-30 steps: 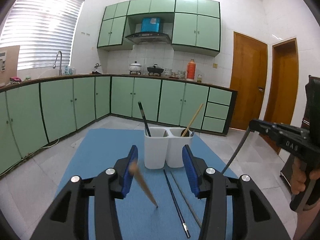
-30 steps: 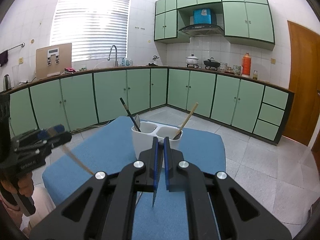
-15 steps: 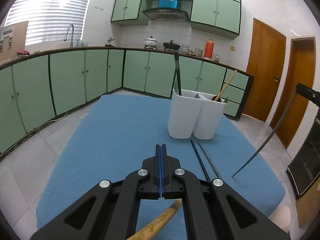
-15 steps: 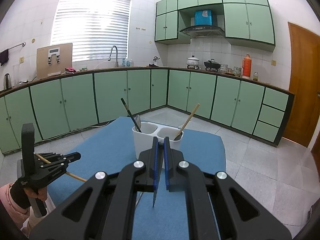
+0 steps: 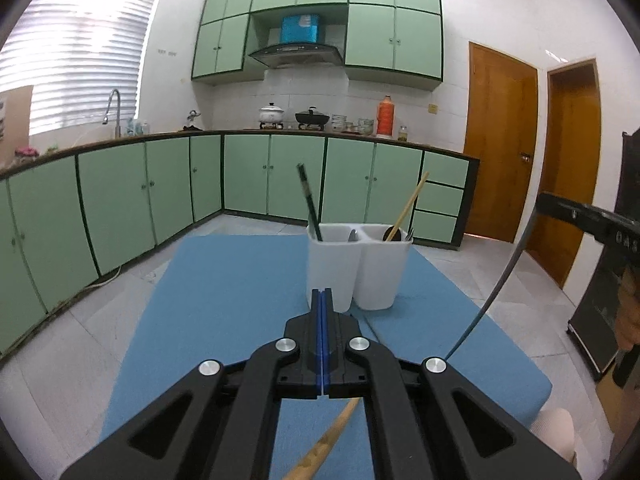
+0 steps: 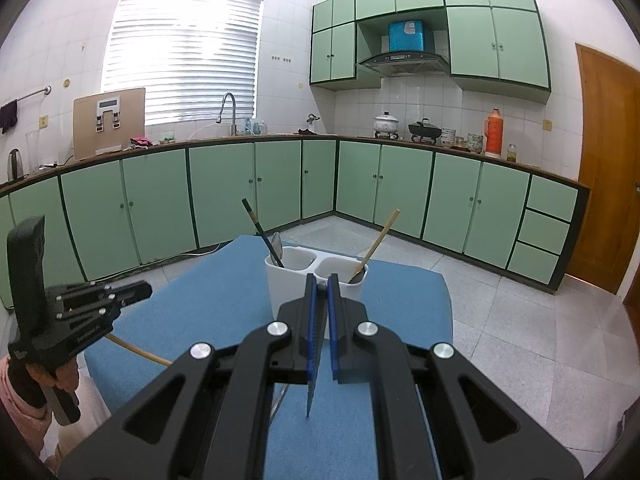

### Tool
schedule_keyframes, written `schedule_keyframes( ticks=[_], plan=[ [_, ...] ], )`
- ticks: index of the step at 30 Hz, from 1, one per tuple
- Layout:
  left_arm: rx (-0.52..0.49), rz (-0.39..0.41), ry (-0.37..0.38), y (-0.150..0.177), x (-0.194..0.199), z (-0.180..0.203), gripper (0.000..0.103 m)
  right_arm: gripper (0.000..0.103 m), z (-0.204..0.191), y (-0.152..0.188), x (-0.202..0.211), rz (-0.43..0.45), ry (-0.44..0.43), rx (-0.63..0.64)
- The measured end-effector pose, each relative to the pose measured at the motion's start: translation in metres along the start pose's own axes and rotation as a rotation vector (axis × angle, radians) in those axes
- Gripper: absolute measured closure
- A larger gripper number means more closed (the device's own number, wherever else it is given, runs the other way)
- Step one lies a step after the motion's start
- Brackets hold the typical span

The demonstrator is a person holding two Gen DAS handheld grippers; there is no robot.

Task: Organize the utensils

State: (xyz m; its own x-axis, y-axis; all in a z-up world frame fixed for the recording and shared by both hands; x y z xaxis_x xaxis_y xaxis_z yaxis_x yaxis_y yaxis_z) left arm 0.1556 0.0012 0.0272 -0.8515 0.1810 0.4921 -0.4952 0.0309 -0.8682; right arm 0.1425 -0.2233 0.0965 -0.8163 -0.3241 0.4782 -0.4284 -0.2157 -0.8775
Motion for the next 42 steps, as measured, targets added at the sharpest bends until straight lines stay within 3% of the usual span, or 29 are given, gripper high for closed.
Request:
schedule_keyframes(
  ticks=[4,8,13,20,21,24,29,33,36,42],
  plan=[
    [-0.032,0.013,-0.01,-0.022,-0.012,0.006,0.103,0.098,0.001,0.0,0.001,0.001,-0.004,-0.007],
    [-0.016,0.005,-0.021,-0.022,-0.02,-0.002,0.103,0.098,0.002,0.0,0.003,0.002,-0.001,-0.008],
    [0.015,-0.049,-0.059,0.011,-0.02,-0.029,0.103,0.098,0.003,-0.002,0.001,0.004,0.004,-0.011],
    [0.139,-0.233,-0.081,0.065,-0.045,-0.082,0.103,0.098,-0.001,-0.004,-0.003,0.009,0.005,-0.013],
    [0.147,-0.249,-0.083,0.069,-0.049,-0.084,0.096,0.098,-0.001,-0.004,-0.003,0.009,0.004,-0.013],
    [0.169,-0.289,-0.088,0.08,-0.057,-0.09,0.054,0.098,-0.003,-0.004,-0.003,0.01,0.002,-0.008],
    [0.186,-0.275,-0.095,0.084,-0.05,-0.099,0.043,0.098,0.0,-0.004,-0.003,0.01,0.004,-0.007],
    [0.208,-0.252,-0.122,0.086,-0.036,-0.115,0.02,0.098,0.002,-0.004,-0.003,0.011,0.006,-0.013],
    [0.221,-0.243,-0.123,0.09,-0.026,-0.122,0.021,0.098,0.001,-0.003,-0.003,0.013,0.002,-0.013],
    [0.136,-0.272,-0.109,0.112,-0.008,-0.111,0.021,0.098,0.002,-0.001,0.0,0.012,0.004,-0.017]
  ],
)
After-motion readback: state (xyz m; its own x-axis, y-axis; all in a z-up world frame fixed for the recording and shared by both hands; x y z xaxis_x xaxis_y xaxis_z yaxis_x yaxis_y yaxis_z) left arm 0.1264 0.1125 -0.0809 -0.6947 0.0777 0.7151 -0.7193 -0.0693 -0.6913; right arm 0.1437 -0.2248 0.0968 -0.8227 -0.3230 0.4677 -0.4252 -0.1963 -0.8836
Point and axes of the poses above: each gripper's, at about its wrist camera, not at the fingertips, and x roughly against the way its jaws point, z to its right, y to its underside, the point moved 3 cm from there along -x, roughly the way its jaws point, and after that the axes turned 6 degrees about -z, right-handed, at the moved point
